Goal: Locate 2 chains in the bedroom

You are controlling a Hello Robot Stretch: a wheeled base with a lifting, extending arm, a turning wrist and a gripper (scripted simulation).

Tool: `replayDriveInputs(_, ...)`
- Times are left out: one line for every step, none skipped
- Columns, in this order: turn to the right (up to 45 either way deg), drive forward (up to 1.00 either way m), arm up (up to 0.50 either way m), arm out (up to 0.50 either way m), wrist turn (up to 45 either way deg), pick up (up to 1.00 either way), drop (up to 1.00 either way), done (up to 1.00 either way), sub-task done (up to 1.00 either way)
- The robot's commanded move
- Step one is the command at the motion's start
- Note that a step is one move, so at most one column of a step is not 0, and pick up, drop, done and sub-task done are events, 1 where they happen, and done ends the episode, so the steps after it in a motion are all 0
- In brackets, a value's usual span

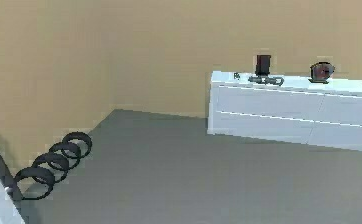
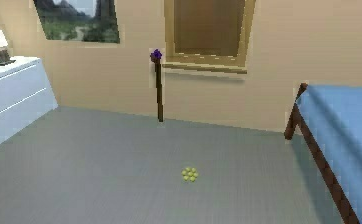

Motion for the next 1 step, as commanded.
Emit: replayDriveInputs(0.0,0.65,0.00,0.00,0.0,0.00,0.00,0.00,0.00)
